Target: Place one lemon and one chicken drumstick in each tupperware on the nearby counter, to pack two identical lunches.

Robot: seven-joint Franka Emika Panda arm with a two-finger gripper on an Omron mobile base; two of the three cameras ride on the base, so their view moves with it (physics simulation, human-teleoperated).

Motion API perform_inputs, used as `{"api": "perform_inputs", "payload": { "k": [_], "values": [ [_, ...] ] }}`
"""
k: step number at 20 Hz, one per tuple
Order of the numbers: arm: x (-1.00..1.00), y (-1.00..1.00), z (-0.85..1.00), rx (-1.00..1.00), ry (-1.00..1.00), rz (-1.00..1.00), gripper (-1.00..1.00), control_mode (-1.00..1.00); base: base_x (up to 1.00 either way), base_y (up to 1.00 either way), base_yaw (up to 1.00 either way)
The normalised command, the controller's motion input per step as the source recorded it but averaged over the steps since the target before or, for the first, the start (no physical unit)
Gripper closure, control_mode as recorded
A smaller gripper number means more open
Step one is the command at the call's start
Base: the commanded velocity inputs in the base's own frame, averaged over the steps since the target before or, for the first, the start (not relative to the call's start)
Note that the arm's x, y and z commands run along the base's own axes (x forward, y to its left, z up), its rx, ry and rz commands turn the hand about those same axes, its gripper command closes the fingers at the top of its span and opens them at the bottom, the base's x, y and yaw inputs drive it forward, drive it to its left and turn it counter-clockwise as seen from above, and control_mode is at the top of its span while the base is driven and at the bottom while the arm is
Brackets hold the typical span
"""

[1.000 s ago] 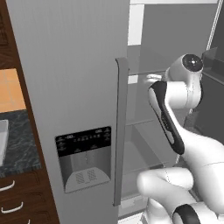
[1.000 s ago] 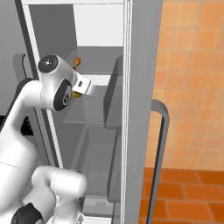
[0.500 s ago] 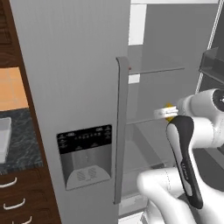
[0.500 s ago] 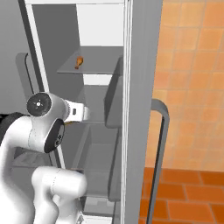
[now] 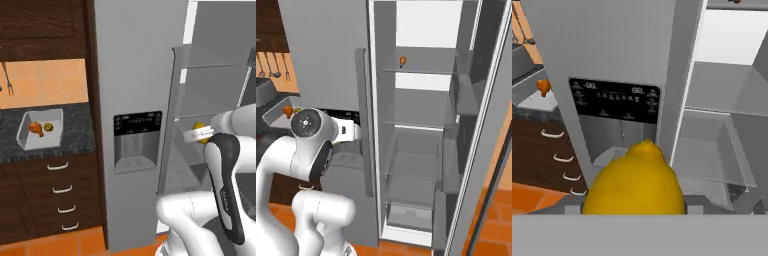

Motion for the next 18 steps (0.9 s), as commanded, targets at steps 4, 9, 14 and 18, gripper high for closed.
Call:
{"api": "perform_inputs", "payload": {
  "k": [4,9,14,18],
  "values": [
    [0.0,0.0,0.0,0.0,0.0,0.0,1.0,1.0,0.04,1.0,0.1],
    [0.0,0.0,0.0,0.0,0.0,0.0,1.0,1.0,0.19,1.0,0.08],
    [0.0,0.0,0.0,0.0,0.0,0.0,1.0,1.0,0.18,1.0,0.07],
    [0.0,0.0,0.0,0.0,0.0,0.0,1.0,1.0,0.28,1.0,0.07]
  ]
}}
